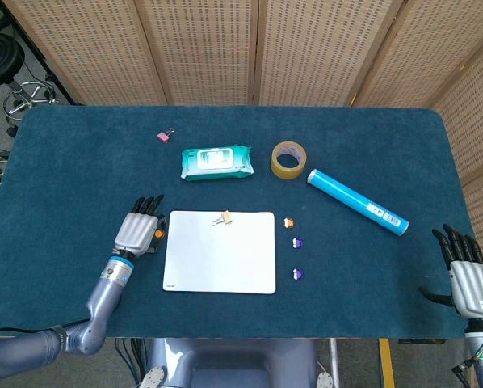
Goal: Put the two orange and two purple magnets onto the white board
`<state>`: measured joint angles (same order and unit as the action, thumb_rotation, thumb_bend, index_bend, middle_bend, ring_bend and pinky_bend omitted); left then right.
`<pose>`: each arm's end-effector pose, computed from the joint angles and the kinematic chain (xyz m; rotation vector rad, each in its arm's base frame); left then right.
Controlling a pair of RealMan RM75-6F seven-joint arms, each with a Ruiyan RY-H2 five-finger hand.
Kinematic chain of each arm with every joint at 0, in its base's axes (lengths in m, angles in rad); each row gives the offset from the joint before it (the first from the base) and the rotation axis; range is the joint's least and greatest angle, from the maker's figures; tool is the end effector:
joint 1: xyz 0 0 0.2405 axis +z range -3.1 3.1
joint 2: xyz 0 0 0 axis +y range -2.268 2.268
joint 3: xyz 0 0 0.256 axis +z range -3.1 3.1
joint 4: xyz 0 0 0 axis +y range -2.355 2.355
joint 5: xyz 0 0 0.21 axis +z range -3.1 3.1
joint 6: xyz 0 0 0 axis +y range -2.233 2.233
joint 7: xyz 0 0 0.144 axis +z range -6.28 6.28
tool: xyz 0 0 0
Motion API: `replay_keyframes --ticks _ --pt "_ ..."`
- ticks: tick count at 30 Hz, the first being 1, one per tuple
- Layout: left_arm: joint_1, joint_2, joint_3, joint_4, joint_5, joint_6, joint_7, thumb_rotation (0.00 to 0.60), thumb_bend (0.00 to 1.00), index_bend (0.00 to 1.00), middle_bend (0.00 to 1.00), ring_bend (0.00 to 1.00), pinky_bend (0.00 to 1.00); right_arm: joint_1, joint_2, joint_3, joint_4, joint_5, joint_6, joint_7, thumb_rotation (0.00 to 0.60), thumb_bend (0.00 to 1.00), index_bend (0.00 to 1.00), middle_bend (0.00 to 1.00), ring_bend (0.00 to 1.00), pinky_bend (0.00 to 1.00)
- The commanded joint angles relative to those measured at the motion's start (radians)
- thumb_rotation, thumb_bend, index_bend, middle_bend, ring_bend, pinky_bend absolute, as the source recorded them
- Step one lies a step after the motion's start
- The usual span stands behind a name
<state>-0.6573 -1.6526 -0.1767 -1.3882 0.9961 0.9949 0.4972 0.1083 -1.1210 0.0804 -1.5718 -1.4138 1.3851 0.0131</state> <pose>-0.1879 0.3314 -0.0388 -1.7646 -0.9894 -0.7519 -0.3288 -0.1950 0.1590 1.3588 -0.9604 0.8283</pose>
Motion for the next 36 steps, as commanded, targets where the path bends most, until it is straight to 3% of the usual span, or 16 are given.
replay_keyframes --ticks 1,13,27,36 --pt "-0.035 -0.003 -0.017 -0.011 -0.011 -0.023 0.027 0.600 0.34 0.54 0.00 0.00 0.00 0.001 0.000 0.001 0.000 0.002 -0.002 0.000 0.600 0.00 0.00 0.00 0.00 0.00" --pt "-0.105 -0.084 -0.049 0.031 -0.108 -0.022 0.106 0.600 0.34 0.54 0.00 0.00 0.00 0.001 0.005 0.007 0.007 0.016 -0.006 0.013 0.600 0.00 0.00 0.00 0.00 0.00" --pt "-0.127 -0.141 -0.038 0.102 -0.081 -0.053 0.021 0.600 0.33 0.49 0.00 0.00 0.00 0.002 0.004 0.007 0.008 0.021 -0.011 0.011 0.600 0.00 0.00 0.00 0.00 0.00" --pt "-0.119 -0.112 -0.036 0.064 -0.075 -0.059 -0.016 0.600 0.24 0.11 0.00 0.00 0.00 0.001 0.006 0.008 0.005 0.021 -0.008 0.012 0.600 0.00 0.00 0.00 0.00 0.00"
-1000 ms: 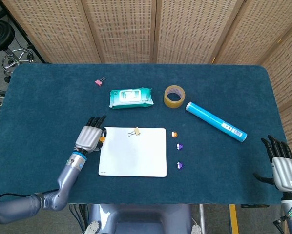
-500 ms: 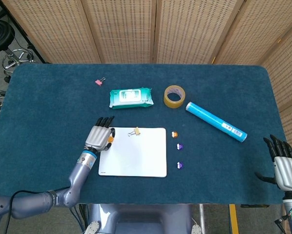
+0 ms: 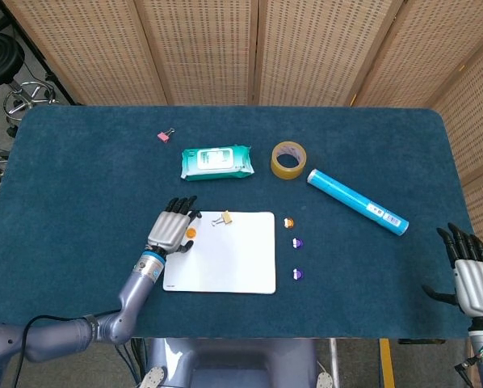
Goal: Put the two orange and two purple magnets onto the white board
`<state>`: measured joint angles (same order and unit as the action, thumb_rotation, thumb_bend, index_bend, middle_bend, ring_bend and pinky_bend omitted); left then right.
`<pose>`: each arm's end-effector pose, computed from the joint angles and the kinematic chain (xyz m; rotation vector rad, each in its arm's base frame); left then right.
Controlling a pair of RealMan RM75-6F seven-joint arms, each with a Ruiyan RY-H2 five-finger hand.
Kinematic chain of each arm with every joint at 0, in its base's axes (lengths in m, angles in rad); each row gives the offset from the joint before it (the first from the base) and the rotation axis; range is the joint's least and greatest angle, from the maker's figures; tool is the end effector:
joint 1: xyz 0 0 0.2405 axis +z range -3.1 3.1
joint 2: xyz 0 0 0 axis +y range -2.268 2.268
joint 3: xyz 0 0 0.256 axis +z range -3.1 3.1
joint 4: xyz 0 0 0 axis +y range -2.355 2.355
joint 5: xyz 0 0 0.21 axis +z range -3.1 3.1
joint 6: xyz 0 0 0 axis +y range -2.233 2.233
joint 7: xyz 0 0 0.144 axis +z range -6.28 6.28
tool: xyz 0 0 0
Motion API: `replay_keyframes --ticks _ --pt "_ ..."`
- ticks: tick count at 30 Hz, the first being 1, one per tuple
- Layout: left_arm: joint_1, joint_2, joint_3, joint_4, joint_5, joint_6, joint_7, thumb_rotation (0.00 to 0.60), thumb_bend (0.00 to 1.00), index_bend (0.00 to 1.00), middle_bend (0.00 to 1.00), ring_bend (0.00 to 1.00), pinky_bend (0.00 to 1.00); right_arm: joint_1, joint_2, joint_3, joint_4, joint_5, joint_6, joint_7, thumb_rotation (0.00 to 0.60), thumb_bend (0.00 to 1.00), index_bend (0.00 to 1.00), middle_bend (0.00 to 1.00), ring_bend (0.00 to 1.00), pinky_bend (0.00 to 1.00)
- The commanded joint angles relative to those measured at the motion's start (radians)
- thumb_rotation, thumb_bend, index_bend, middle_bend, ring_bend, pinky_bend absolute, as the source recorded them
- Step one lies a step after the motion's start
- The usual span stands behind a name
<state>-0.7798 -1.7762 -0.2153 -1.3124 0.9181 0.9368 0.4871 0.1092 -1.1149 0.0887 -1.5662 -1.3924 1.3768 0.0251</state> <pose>-0.1396 0.3451 -0.0775 -1.8209 -1.0602 -0.8191 -0.3327 -0.1970 0.1633 1.3366 -0.9692 0.8219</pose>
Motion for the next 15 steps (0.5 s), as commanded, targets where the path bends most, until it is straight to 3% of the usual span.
replay_keyframes --ticks 1,11,15 --pt "0.004 0.018 0.002 -0.021 0.005 -0.001 -0.011 0.600 0.23 0.08 0.00 0.00 0.00 0.000 0.001 -0.001 -0.001 -0.001 0.000 -0.001 0.600 0.00 0.00 0.00 0.00 0.00" --pt "0.071 0.140 0.038 -0.141 0.116 0.088 -0.078 0.600 0.22 0.07 0.00 0.00 0.00 0.000 -0.007 -0.008 0.005 -0.033 0.014 0.006 0.600 0.00 0.02 0.00 0.00 0.00" --pt "0.166 0.298 0.097 -0.243 0.235 0.190 -0.157 0.600 0.22 0.07 0.00 0.00 0.00 0.009 -0.029 -0.019 0.011 -0.090 0.033 0.013 0.600 0.08 0.07 0.00 0.00 0.00"
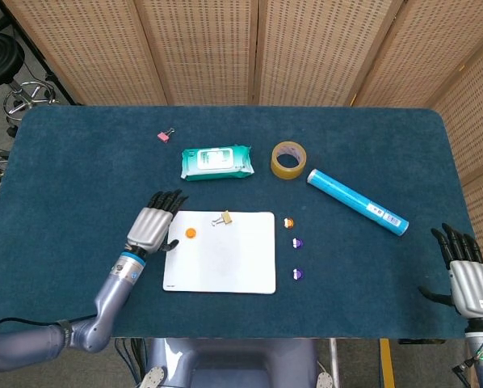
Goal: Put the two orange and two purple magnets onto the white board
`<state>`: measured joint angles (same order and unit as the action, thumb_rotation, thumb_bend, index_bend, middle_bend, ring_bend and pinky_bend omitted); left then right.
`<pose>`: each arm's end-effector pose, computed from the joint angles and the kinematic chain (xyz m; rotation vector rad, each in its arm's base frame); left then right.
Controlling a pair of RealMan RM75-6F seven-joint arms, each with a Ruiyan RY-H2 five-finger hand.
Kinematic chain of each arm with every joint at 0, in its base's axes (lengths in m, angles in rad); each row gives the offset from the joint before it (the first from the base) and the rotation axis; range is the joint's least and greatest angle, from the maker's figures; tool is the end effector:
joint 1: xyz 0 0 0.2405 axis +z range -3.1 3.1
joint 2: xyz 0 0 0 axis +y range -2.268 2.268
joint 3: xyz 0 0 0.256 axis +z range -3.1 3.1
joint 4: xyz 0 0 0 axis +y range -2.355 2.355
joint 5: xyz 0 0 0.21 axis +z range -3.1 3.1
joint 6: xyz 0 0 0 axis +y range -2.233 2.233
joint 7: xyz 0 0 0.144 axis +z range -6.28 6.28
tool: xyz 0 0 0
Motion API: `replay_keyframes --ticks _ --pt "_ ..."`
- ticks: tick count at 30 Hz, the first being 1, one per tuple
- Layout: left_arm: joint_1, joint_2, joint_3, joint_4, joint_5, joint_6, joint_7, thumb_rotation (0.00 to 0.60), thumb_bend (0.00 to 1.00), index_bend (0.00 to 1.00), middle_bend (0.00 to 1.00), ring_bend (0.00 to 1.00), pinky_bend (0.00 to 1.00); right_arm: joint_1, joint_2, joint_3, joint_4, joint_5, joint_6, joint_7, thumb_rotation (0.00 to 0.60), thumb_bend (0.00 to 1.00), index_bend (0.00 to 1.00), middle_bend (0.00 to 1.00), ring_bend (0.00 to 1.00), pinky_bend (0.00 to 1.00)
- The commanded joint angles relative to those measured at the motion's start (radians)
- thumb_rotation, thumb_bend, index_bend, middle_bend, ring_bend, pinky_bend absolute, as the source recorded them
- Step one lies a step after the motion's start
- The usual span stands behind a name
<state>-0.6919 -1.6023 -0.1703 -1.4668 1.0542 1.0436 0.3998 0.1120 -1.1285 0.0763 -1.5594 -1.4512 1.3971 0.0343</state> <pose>-0.1628 0.3338 -0.0225 -1.7670 -0.9892 -0.9011 -0.3248 -0.1958 0.1567 1.3836 -0.9482 0.8634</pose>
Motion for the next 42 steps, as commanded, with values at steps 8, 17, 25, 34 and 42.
replay_keyframes --ticks 8,17,25,34,42 --pt "0.232 0.344 0.118 -0.225 0.223 0.249 -0.204 0.600 0.22 0.07 0.00 0.00 0.00 0.094 -0.032 0.004 -0.053 -0.075 -0.075 -0.067 0.600 0.13 0.16 0.00 0.00 0.00" --pt "0.383 0.459 0.149 -0.323 0.284 0.438 -0.238 0.600 0.22 0.08 0.00 0.00 0.00 0.283 -0.032 0.080 -0.160 -0.043 -0.288 -0.160 0.600 0.13 0.20 0.00 0.00 0.00" --pt "0.447 0.535 0.161 -0.378 0.266 0.443 -0.295 0.600 0.20 0.01 0.00 0.00 0.00 0.450 -0.134 0.137 -0.133 0.078 -0.475 -0.261 0.600 0.14 0.21 0.00 0.00 0.00" --pt "0.473 0.571 0.150 -0.377 0.306 0.452 -0.360 0.600 0.20 0.00 0.00 0.00 0.00 0.592 -0.296 0.168 0.013 0.219 -0.588 -0.361 0.600 0.17 0.26 0.00 0.00 0.00" --pt "0.487 0.590 0.138 -0.383 0.303 0.436 -0.387 0.600 0.20 0.00 0.00 0.00 0.00 0.672 -0.396 0.176 0.153 0.319 -0.637 -0.397 0.600 0.24 0.27 0.00 0.00 0.00"
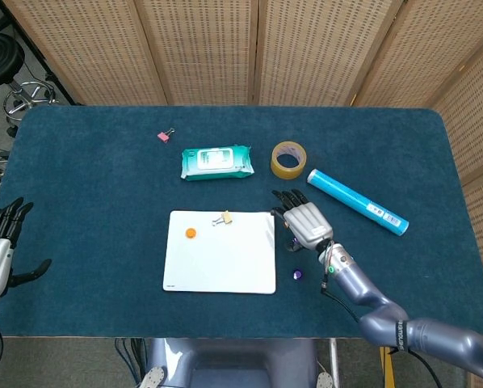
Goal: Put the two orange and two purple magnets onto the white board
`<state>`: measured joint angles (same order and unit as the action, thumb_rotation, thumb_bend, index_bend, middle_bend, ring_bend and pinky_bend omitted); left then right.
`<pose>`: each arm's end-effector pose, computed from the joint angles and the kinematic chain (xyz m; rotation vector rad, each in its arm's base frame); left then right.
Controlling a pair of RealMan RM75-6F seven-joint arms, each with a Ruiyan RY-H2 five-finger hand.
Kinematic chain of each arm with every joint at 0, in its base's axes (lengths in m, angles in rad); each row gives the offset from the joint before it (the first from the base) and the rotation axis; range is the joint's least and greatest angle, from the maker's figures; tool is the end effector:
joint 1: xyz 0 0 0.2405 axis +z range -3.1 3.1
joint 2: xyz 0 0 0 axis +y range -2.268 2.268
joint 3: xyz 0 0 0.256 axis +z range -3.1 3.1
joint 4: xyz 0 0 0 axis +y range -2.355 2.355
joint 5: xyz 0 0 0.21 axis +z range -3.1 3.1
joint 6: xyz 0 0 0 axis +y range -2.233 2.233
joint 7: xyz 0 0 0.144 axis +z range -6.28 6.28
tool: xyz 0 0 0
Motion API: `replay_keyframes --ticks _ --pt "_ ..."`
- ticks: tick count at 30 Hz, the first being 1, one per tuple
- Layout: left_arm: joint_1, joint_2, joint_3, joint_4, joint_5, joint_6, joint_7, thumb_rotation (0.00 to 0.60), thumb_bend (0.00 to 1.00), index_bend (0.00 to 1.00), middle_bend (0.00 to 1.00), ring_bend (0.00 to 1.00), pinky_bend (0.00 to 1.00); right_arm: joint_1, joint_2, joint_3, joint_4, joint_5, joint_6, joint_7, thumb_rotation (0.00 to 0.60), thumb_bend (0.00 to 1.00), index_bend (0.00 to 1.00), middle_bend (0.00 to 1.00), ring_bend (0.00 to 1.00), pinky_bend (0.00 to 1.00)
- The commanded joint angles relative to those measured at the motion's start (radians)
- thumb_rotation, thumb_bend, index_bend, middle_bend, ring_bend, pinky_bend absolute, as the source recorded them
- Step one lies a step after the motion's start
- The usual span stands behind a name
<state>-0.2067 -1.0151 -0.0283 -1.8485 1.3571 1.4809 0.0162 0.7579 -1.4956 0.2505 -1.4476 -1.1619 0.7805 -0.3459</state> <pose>-0.2692 0.2060 0.1730 -1.3287 -1.0063 -0.9906 -0.1431 -0.3636 -0.0060 1.9781 -0.8909 0.8614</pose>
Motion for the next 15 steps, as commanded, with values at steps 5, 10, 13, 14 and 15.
replay_keyframes --ticks 5,10,13,14,15 --pt "0.007 0.006 -0.014 0.000 -0.002 -0.008 -0.010 0.600 0.20 0.00 0.00 0.00 0.00 0.054 -0.066 -0.008 0.130 0.098 -0.047 -0.041 0.600 0.27 0.29 0.00 0.00 0.00" --pt "0.010 0.007 -0.020 0.000 0.002 -0.017 -0.017 0.600 0.20 0.00 0.00 0.00 0.00 0.070 -0.085 -0.016 0.188 0.138 -0.060 -0.042 0.600 0.27 0.31 0.00 0.00 0.00" --pt "0.013 0.009 -0.024 0.000 0.001 -0.021 -0.020 0.600 0.20 0.01 0.00 0.00 0.00 0.073 -0.092 -0.020 0.207 0.155 -0.066 -0.029 0.600 0.27 0.31 0.00 0.00 0.00" --pt "0.014 0.009 -0.026 0.000 0.001 -0.021 -0.020 0.600 0.20 0.01 0.00 0.00 0.00 0.073 -0.094 -0.022 0.212 0.158 -0.067 -0.024 0.600 0.28 0.31 0.00 0.00 0.00" --pt "0.015 0.009 -0.027 -0.001 0.002 -0.020 -0.020 0.600 0.20 0.01 0.00 0.00 0.00 0.074 -0.096 -0.023 0.215 0.159 -0.067 -0.022 0.600 0.28 0.31 0.00 0.00 0.00"
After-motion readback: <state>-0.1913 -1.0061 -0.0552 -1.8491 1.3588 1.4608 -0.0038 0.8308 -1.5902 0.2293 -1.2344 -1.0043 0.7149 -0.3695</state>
